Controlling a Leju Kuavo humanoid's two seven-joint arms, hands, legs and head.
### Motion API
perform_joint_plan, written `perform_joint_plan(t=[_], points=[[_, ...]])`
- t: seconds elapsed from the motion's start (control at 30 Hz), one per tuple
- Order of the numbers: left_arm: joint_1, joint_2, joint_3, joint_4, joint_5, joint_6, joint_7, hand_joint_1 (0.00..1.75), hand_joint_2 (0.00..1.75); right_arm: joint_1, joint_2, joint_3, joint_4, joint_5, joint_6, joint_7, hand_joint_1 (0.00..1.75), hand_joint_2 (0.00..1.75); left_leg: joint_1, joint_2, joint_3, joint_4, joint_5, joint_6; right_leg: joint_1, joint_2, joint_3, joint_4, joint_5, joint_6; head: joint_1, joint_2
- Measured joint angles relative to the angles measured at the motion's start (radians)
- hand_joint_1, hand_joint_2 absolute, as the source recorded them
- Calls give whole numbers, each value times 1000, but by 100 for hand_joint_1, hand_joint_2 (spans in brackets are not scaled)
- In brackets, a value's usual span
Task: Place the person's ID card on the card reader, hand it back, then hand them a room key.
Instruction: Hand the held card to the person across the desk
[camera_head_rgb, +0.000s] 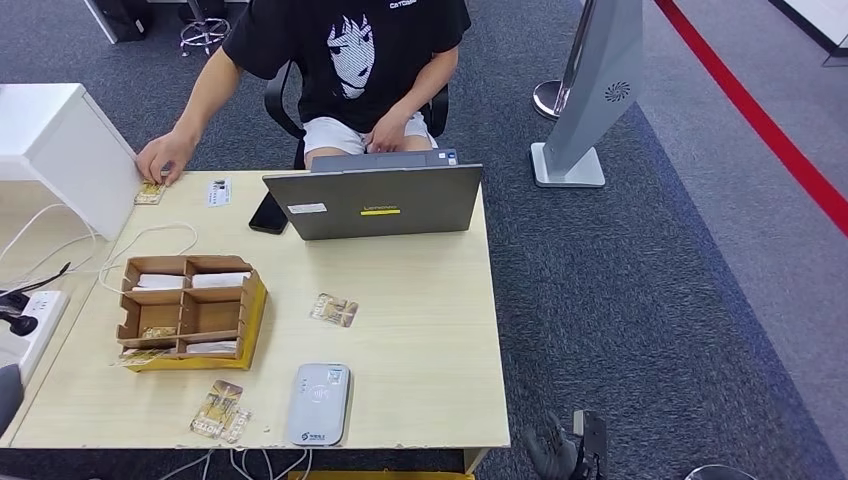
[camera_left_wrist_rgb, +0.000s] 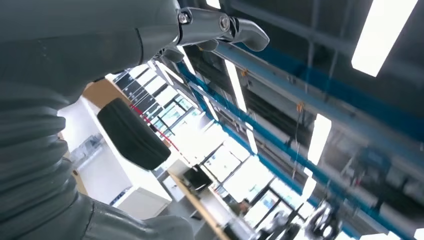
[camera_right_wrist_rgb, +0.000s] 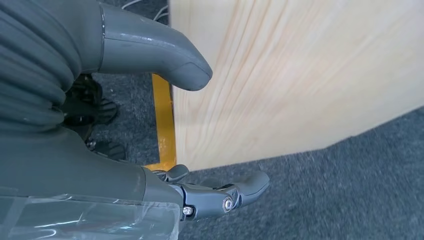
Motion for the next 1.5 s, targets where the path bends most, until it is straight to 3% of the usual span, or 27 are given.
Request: perform_joint_plan(t=[0.1,0.2,0.43,0.6,0.77,0.93,1.13,1.33,1.37,1.4,1.47,1.5], points=[[43,-73,126,7,232,-72,-31,0,175,20,2,-50,-34,9,21,5,0,175,-1,-1,0,0,0,0,-1,-1,0,0,0,0,0,0],[74,-115,215,68,350,-143,-24,0,175,36,6,-105,-68,10,36,14,0,175,-1,-2,0,0,0,0,-1,-2,1,0,0,0,1,0],[101,-162,309,266,407,-205,-14,0,175,59,23,-210,-131,34,62,33,0,175,-1,-3,1,0,0,1,-1,-3,1,0,0,0,1,0],[70,-174,351,476,362,-302,4,0,175,62,35,-274,-159,73,90,38,0,175,-1,-4,1,0,0,1,-2,-3,1,0,-1,1,1,0],[30,-176,406,666,299,-357,25,0,175,63,36,-321,-165,106,107,29,0,175,-1,-4,1,0,0,2,-2,-3,1,0,-1,1,1,0],[-54,-165,519,932,114,-394,22,0,175,52,37,-359,-164,137,120,19,0,175,-1,-4,1,0,0,2,-3,-3,2,0,-1,1,1,0],[-157,-111,675,1320,-121,-313,-17,0,175,42,37,-374,-157,172,118,1,0,175,-1,-4,1,0,0,2,-3,-3,2,0,-1,1,1,0],[-209,-67,750,1566,-220,-244,5,0,175,37,37,-392,-150,182,130,-3,0,175,-1,-5,1,0,0,2,-3,-4,2,0,-1,2,1,0],[-214,-62,757,1596,-232,-238,9,15,175,37,37,-393,-150,184,131,-4,0,175,-1,-6,1,0,0,2,-3,-4,2,0,-1,2,1,0],[-219,-57,764,1623,-240,-234,12,59,175,36,38,-394,-150,185,132,-5,9,175,-1,-6,1,0,0,2,-3,-4,2,0,-1,2,1,0],[-225,-50,773,1663,-249,-230,17,146,175,35,38,-396,-149,185,132,-6,87,175,-1,-6,1,0,0,2,-3,-4,2,0,-1,2,1,0],[-228,-48,776,1681,-255,-227,22,175,175,34,38,-398,-149,185,133,-7,131,175,-1,-6,1,0,0,2,-3,-4,2,0,-1,2,0,0]])
